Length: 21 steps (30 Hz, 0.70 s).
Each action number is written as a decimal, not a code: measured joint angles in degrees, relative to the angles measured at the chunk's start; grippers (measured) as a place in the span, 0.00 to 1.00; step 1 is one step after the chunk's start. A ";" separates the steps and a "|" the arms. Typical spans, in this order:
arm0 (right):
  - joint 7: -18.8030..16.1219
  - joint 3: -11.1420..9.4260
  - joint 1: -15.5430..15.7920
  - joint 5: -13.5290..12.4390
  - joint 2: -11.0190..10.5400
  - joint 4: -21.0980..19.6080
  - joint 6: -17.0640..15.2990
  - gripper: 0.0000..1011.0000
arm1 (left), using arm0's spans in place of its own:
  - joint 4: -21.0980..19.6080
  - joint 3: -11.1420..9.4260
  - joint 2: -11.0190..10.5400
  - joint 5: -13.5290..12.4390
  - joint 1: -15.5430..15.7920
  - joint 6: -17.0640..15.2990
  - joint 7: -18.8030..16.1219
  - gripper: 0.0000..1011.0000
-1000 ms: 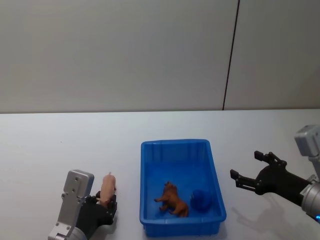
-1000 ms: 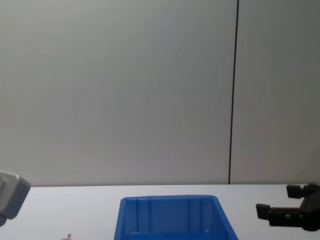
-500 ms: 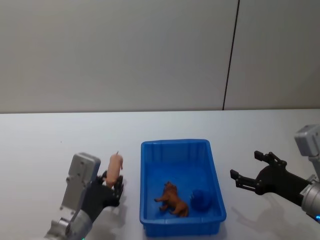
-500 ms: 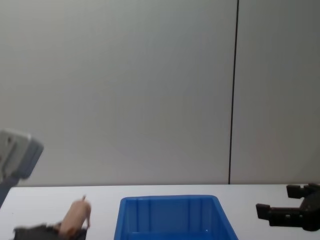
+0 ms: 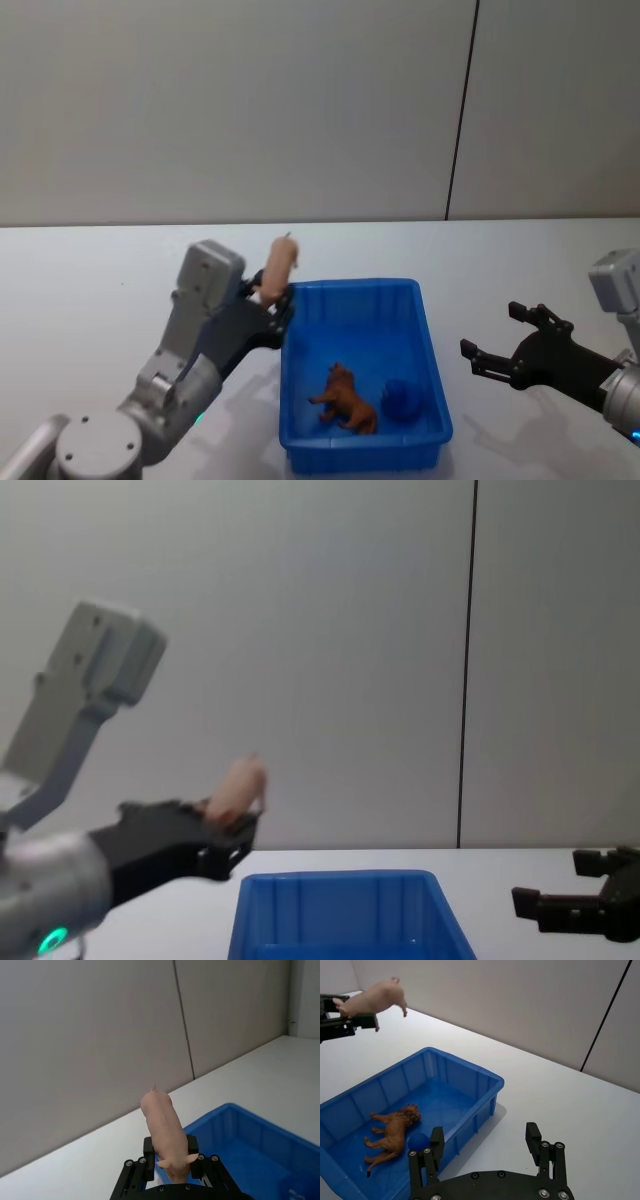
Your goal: Pick up the two dolls from the table and place them into the box.
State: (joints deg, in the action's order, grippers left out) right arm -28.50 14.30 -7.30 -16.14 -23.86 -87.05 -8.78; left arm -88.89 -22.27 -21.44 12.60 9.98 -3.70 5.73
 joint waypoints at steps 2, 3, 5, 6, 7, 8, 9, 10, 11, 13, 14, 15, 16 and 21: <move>0.00 0.00 0.00 0.00 0.00 0.00 0.00 0.99 | 0.46 -0.18 0.76 -0.80 1.11 0.34 1.39 0.38; 0.00 0.00 0.00 0.00 0.00 0.00 0.00 0.99 | 0.62 -0.25 1.02 -1.02 1.45 0.47 1.83 0.38; 0.00 0.00 0.00 0.00 0.00 0.00 0.00 0.99 | 1.19 -0.47 1.78 -1.71 2.45 0.97 3.11 0.41; 0.00 0.00 0.00 0.00 0.00 0.00 0.00 0.99 | 1.43 -0.56 2.09 -1.96 2.85 1.19 3.57 0.44; 0.00 0.00 0.00 0.00 0.00 0.00 0.00 0.99 | 1.77 -0.67 2.52 -2.23 3.36 1.45 4.08 0.49; 0.00 0.00 0.00 0.00 0.00 0.00 0.00 0.99 | 1.93 -0.74 2.73 -2.39 3.60 1.60 4.36 0.50; 0.00 0.00 0.00 0.00 0.00 0.00 0.00 0.99 | 2.08 -0.79 2.92 -2.58 3.83 1.79 4.68 0.52; 0.00 0.00 0.00 0.00 0.00 0.00 0.00 0.99 | 2.37 -0.89 3.30 -2.81 4.29 2.07 5.08 0.56; 0.00 0.00 0.00 0.00 0.00 0.00 0.00 0.99 | 2.48 -0.94 3.44 -2.95 4.46 2.24 5.35 0.60; 0.00 0.00 0.00 0.00 0.00 0.00 0.00 0.99 | 2.69 -1.02 3.72 -3.13 4.77 2.48 5.72 0.66; 0.00 0.00 0.00 0.00 0.00 0.00 0.00 0.99 | 2.81 -1.08 3.92 -3.31 4.98 2.70 6.02 0.69; 0.00 0.00 0.00 0.00 0.00 0.00 0.00 0.99 | 2.85 -1.12 4.01 -3.40 5.07 2.81 6.21 0.72; 0.00 0.00 0.00 0.00 0.00 0.00 0.00 0.99 | 2.88 -1.15 4.08 -3.46 5.14 2.91 6.30 0.76; 0.00 0.00 0.00 0.00 0.00 0.00 0.00 0.99 | 2.85 -1.25 4.35 -3.84 5.32 3.44 6.57 0.90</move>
State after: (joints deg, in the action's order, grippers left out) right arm -28.50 14.30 -7.30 -16.14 -23.86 -87.05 -8.78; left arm -86.05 -23.52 -17.09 8.76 15.31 -0.26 12.30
